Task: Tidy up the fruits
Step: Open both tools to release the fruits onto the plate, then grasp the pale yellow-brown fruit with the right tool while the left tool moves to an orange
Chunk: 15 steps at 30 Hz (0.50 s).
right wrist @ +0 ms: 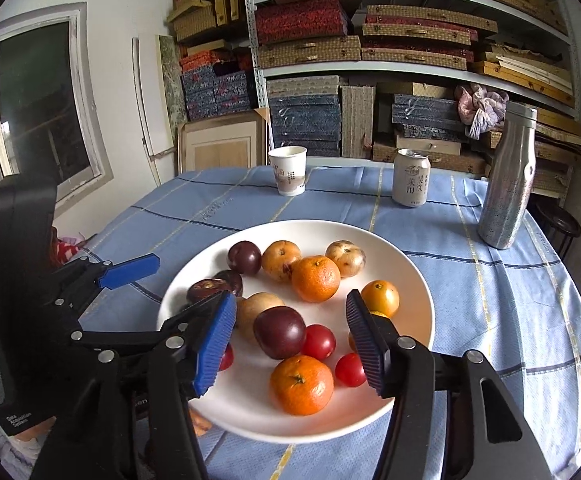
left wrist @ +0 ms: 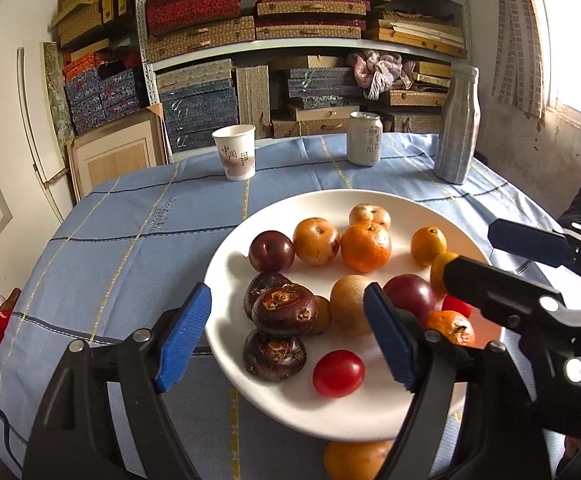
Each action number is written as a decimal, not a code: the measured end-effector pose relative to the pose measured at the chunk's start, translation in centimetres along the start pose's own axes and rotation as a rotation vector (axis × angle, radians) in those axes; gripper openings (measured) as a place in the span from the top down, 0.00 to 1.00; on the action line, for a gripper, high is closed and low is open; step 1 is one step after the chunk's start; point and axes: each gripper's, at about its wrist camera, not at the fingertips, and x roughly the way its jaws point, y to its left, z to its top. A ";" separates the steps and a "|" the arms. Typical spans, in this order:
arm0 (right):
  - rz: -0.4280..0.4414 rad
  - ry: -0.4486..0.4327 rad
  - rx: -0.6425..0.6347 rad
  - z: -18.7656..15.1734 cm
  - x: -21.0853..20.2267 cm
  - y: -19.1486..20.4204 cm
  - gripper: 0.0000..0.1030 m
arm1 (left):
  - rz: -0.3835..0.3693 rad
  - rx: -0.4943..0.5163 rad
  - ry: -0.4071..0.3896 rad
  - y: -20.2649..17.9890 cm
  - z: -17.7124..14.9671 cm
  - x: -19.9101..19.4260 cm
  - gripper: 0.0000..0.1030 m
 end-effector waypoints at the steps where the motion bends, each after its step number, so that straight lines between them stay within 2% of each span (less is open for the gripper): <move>1: 0.001 -0.008 0.004 -0.1 -0.5 0.1 0.44 | 0.001 -0.004 -0.004 0.1 0.0 -0.4 0.25; 5: 0.012 -0.031 0.027 -0.6 -2.3 0.3 0.43 | 0.000 -0.019 -0.021 0.4 -0.2 -2.1 0.24; 9: 0.036 -0.038 0.045 -1.9 -4.4 0.6 0.43 | 0.004 -0.028 -0.028 0.7 -1.2 -4.0 0.18; 12: 0.097 0.011 0.043 -4.2 -5.8 1.1 0.43 | -0.011 -0.011 0.020 1.2 -2.9 -4.7 0.18; 15: 0.128 0.103 0.021 -7.5 -6.0 1.4 0.43 | -0.042 -0.015 0.086 2.1 -4.9 -4.8 0.18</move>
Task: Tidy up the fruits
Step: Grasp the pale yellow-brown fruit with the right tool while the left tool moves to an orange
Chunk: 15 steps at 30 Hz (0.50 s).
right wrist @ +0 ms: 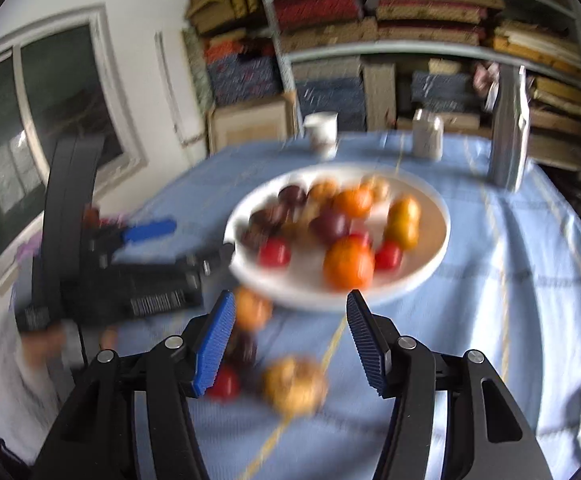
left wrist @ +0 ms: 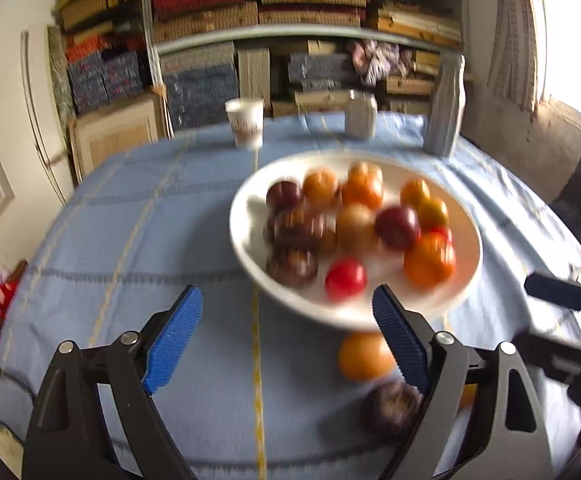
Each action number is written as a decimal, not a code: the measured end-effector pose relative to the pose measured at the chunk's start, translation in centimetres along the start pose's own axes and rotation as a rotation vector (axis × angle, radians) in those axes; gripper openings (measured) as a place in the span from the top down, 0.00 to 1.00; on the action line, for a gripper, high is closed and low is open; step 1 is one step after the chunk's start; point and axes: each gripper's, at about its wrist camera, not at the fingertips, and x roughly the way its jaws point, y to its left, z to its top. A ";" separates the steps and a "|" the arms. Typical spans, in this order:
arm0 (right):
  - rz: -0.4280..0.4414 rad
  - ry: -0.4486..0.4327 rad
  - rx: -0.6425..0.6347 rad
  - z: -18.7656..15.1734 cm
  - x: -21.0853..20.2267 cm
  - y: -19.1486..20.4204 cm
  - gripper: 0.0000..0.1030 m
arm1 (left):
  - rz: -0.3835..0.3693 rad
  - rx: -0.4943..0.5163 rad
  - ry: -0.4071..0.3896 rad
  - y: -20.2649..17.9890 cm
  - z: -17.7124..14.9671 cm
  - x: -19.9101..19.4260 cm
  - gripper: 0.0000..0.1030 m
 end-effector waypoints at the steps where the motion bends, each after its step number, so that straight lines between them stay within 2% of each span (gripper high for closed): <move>1: 0.000 0.024 0.000 -0.7 0.3 0.0 0.43 | -0.010 0.002 0.015 0.1 -0.6 0.0 0.18; 6: 0.035 0.096 0.053 -1.8 1.6 -0.9 0.43 | -0.013 0.056 0.033 -1.0 -1.7 0.4 0.18; 10: 0.057 0.149 0.080 -2.2 2.9 -0.9 0.43 | -0.062 0.077 0.099 -2.2 -1.8 2.3 0.19; 12: 0.076 0.166 0.091 -2.3 3.3 -1.0 0.43 | -0.078 0.107 0.123 -2.8 -2.0 2.9 0.22; 15: 0.091 0.201 0.102 -2.5 4.0 -1.0 0.50 | -0.120 0.113 0.156 -3.3 -1.8 3.8 0.32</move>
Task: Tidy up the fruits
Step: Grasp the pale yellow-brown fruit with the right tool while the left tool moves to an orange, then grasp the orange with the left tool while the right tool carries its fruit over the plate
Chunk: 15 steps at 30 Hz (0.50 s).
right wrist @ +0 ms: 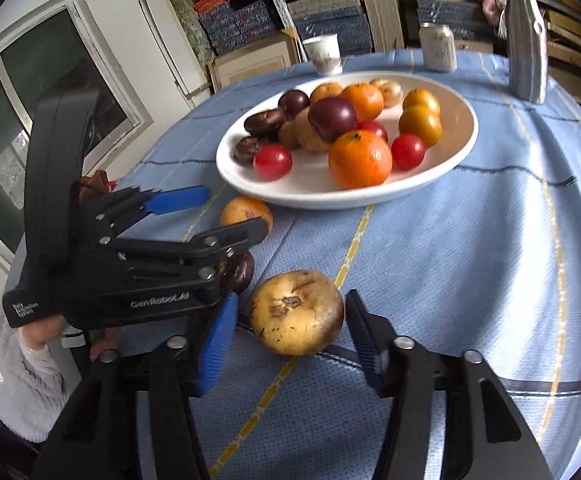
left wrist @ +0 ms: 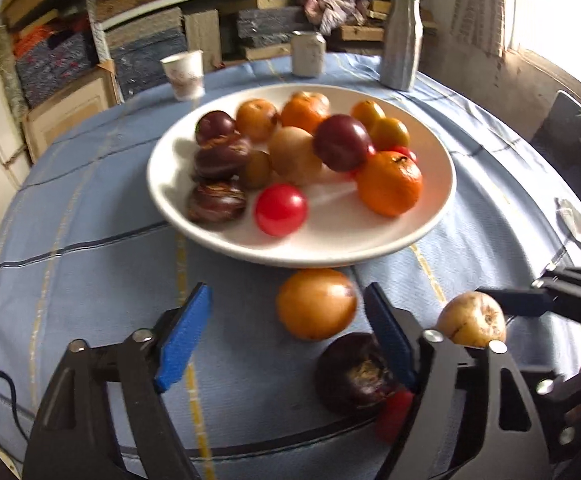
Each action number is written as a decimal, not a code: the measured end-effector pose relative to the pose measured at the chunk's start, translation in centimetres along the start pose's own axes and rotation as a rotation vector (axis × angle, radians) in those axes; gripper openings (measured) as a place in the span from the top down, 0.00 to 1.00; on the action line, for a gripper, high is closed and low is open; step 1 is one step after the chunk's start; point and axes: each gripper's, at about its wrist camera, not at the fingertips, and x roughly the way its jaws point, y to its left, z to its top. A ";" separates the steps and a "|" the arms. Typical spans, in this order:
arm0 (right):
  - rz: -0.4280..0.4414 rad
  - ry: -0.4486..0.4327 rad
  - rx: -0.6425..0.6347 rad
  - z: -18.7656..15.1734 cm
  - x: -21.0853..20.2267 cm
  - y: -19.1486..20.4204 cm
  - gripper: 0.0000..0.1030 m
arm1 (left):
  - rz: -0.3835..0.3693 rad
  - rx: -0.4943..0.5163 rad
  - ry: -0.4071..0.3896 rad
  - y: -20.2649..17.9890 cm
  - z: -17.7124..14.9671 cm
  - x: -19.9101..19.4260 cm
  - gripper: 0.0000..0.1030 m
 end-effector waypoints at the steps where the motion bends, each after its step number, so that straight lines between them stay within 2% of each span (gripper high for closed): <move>1: 0.002 0.007 0.004 -0.1 0.2 -0.1 0.52 | -0.014 -0.002 0.013 0.0 0.1 0.3 0.40; 2: 0.003 0.010 0.009 -0.1 0.3 -0.2 0.54 | -0.035 -0.004 0.032 0.0 0.2 0.8 0.45; 6: 0.003 0.007 0.009 -0.2 0.2 -0.2 0.55 | -0.070 -0.013 0.036 0.0 0.2 0.9 0.50; 8: -0.002 0.006 -0.003 -0.3 0.2 0.0 0.55 | -0.090 -0.009 0.035 -0.2 0.1 0.7 0.60; 15: -0.012 -0.042 -0.007 -0.1 -1.1 0.0 0.55 | -0.078 0.001 0.003 -0.5 -0.4 -0.8 0.61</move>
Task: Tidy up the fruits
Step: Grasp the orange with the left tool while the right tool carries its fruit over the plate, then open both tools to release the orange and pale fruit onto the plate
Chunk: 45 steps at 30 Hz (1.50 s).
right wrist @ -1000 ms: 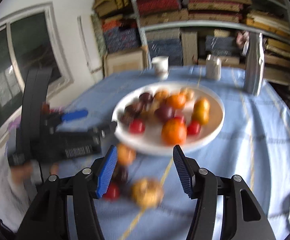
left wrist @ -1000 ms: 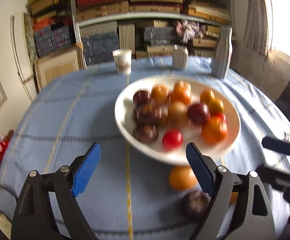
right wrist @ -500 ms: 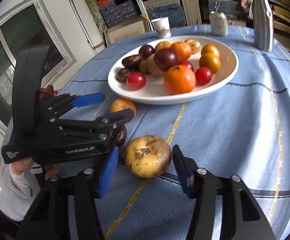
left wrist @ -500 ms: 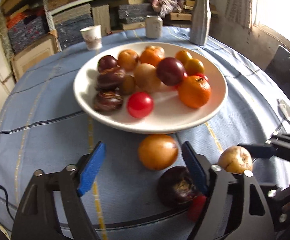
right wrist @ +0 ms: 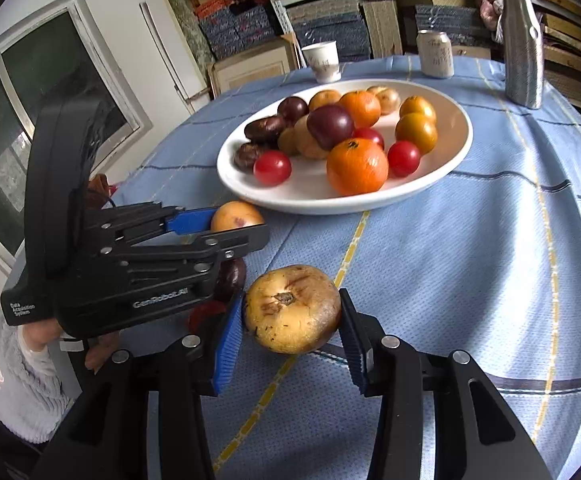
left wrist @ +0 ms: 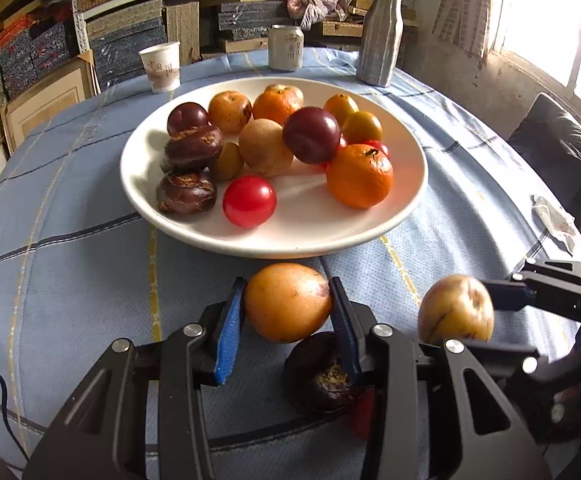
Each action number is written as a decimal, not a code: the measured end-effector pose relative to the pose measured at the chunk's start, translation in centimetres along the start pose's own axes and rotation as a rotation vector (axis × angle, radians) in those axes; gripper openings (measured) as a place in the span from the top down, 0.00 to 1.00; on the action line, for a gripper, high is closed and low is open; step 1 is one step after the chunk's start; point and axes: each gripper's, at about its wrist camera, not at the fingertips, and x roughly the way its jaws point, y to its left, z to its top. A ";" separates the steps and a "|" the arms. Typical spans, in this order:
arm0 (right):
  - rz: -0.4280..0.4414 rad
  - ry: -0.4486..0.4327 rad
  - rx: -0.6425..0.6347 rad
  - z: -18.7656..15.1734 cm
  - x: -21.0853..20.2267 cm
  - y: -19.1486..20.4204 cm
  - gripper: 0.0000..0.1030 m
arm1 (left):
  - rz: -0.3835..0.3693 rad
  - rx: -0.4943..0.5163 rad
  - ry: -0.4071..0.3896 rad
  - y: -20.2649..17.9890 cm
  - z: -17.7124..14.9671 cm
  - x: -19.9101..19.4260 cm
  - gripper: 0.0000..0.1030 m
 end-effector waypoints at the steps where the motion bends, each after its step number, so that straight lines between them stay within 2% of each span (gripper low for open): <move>1: -0.004 -0.008 0.000 0.0 -0.2 0.0 0.55 | 0.006 0.002 -0.006 0.0 -0.1 -0.3 0.61; 7: -0.030 -0.080 0.003 0.3 -2.3 -0.5 0.55 | 0.027 -0.010 -0.064 0.3 0.0 -2.9 0.61; 12: -0.057 -0.131 0.019 2.6 -3.7 -1.6 0.55 | 0.065 -0.031 -0.114 1.3 3.0 -4.2 0.61; 17: -0.114 -0.173 0.002 6.6 -4.1 -2.4 0.56 | 0.105 -0.064 -0.145 2.7 6.5 -3.4 0.61; 26: -0.163 -0.177 0.025 11.6 0.9 -3.8 0.56 | 0.103 -0.104 -0.128 3.9 9.3 0.7 0.61; 34: -0.176 -0.161 0.059 12.6 4.4 -5.2 0.55 | 0.102 -0.102 -0.115 5.0 11.2 3.9 0.61; 37: -0.157 -0.146 0.087 12.8 4.7 -6.0 0.52 | 0.093 -0.108 -0.113 5.1 11.5 4.6 0.61; 38: -0.148 -0.147 0.092 12.8 4.7 -6.1 0.40 | 0.092 -0.110 -0.113 5.1 11.5 4.8 0.59; 39: -0.149 -0.154 0.092 12.8 4.6 -6.1 0.36 | 0.094 -0.116 -0.119 5.2 11.5 4.8 0.55; 40: -0.160 -0.172 0.086 12.9 4.3 -6.0 0.35 | 0.098 -0.118 -0.125 5.2 11.5 4.8 0.46; 41: -0.165 -0.180 0.077 12.9 4.0 -5.9 0.35 | 0.102 -0.118 -0.130 5.2 11.4 4.7 0.43; 45: -0.148 -0.203 0.066 12.8 2.9 -5.1 0.35 | 0.092 -0.130 -0.135 5.4 11.3 4.0 0.43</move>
